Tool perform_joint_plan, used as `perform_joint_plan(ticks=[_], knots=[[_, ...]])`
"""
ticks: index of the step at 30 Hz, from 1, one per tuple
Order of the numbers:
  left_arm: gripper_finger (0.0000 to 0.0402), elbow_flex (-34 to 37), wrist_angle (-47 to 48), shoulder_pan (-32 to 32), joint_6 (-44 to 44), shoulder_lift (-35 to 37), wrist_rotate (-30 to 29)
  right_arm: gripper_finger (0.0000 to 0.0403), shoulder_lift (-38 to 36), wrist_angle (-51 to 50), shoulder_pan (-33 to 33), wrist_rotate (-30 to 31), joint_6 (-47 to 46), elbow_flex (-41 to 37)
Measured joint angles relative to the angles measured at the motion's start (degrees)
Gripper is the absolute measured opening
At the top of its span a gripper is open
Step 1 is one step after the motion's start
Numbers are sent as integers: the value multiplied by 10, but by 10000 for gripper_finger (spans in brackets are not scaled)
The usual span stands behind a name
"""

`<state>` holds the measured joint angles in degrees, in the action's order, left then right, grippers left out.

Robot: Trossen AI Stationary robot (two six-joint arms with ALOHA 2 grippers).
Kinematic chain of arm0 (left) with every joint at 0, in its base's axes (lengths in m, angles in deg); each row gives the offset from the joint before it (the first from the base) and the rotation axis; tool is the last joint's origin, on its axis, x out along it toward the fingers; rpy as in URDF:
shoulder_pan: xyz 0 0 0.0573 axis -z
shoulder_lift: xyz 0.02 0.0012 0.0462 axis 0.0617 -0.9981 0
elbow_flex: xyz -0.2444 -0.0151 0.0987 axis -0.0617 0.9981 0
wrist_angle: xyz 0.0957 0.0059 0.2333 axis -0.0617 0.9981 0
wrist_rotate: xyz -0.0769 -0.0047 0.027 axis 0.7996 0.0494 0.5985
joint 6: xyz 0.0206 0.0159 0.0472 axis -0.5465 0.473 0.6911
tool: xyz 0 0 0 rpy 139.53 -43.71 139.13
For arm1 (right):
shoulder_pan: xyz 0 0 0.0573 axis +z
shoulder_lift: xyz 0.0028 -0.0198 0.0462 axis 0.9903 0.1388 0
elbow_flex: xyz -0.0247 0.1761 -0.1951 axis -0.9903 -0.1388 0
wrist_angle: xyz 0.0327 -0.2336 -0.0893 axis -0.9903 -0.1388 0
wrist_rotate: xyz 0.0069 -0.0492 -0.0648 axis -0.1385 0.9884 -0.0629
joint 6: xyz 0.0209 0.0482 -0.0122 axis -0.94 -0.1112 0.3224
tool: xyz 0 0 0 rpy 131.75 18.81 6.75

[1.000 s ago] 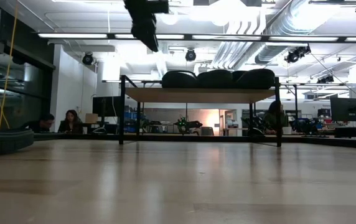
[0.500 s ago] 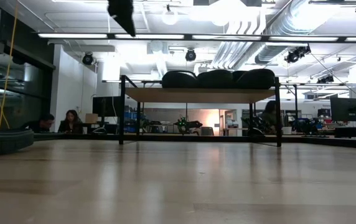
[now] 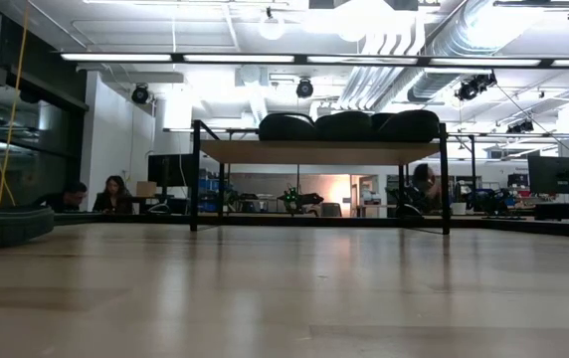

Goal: Pick and place slides into the shelf
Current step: Put the black slide on the shelf

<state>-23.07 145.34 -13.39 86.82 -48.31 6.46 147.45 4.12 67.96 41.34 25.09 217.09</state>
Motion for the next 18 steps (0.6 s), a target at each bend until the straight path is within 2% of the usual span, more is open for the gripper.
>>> perform_joint_plan(ticks=[7, 13, 18], knots=[[298, 0, 55, 109, -103, 15, -12, 158, 0, 0, 0, 69, -15, 0], [298, 0, 81, 207, -156, 9, -25, 158, 0, -12, 2, 104, -45, 0], [298, 0, 87, 271, -204, 6, -17, 158, 0, -37, 2, 100, -27, 0]])
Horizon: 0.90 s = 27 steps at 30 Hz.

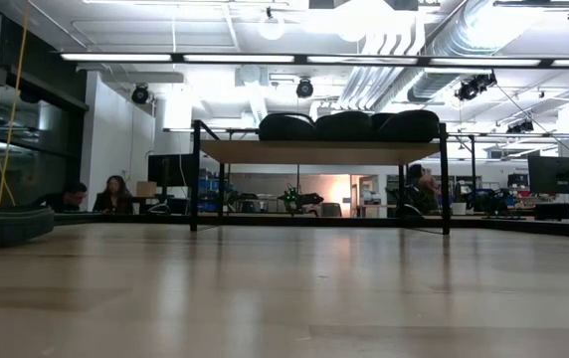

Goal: Pick and place slides into the shelf
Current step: Put the black slide on the shelf

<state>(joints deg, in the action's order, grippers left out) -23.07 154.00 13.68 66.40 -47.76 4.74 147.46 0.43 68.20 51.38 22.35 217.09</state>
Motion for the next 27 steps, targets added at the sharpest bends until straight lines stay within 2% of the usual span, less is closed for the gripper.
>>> perform_joint_plan(ticks=[6, 12, 17, 22, 27], knots=[[298, 0, 6, 37, -97, 1, 56, 158, 0, -47, 0, -2, 8, 0], [298, 0, 92, 37, -163, -4, 98, 158, 0, -75, 0, -2, 34, 0], [298, 27, 71, 37, -181, 5, 135, 158, 0, -83, 1, -2, 26, 0], [298, 96, 72, 37, -200, 13, 166, 158, 3, -101, 11, -2, 52, 0], [298, 216, -4, 38, -212, 42, 224, 158, 10, -101, 15, -2, 57, 0]])
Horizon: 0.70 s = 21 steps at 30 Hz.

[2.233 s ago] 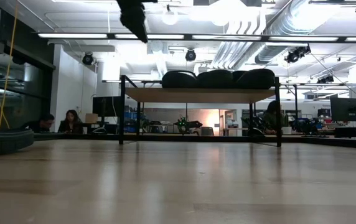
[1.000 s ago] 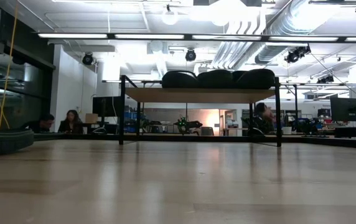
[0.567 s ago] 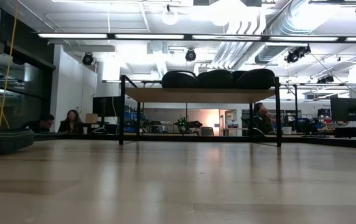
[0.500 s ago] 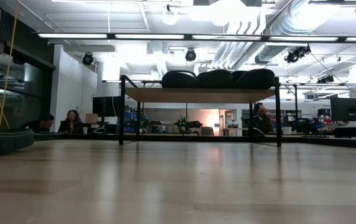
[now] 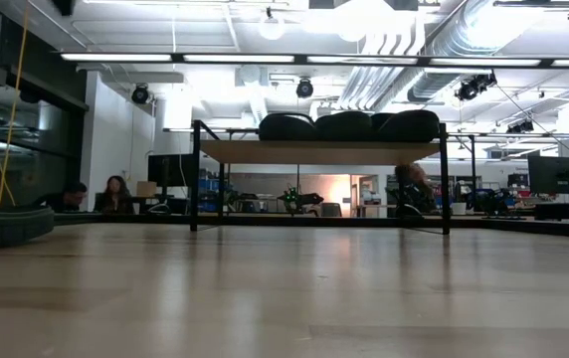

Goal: Pick and place slides into the shelf
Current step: Put the black slide on the shelf

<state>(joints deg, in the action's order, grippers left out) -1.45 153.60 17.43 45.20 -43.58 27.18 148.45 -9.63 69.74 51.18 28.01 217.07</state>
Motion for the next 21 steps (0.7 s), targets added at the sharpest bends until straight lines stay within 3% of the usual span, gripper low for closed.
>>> perform_joint_plan(ticks=[6, 21], knots=[[298, 131, -106, 0, -20, 38, 69, 158, 10, 1, 3, 0, -1, 0], [298, 329, -298, 0, -64, 75, 176, 158, 16, 5, 32, 0, -4, 0]])
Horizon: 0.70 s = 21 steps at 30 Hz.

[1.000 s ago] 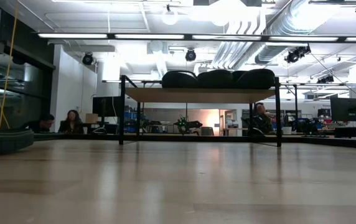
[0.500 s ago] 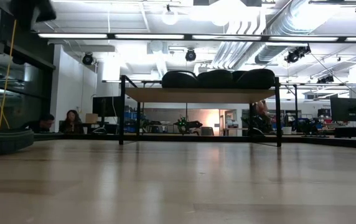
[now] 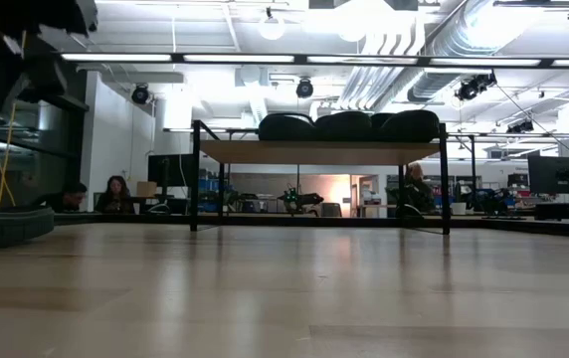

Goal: Pick and place slides into the shelf
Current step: Put the black slide on the shelf

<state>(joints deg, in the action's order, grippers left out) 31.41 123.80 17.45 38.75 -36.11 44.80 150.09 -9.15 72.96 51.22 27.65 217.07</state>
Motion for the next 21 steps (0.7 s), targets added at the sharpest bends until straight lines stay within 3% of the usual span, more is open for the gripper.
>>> perform_joint_plan(ticks=[6, 21], knots=[[298, 57, -67, 0, -26, -2, 42, 158, 0, 10, 10, 2, 0, 0], [298, 132, -153, 0, -62, -2, 84, 158, 0, 21, 21, 3, 0, 0]])
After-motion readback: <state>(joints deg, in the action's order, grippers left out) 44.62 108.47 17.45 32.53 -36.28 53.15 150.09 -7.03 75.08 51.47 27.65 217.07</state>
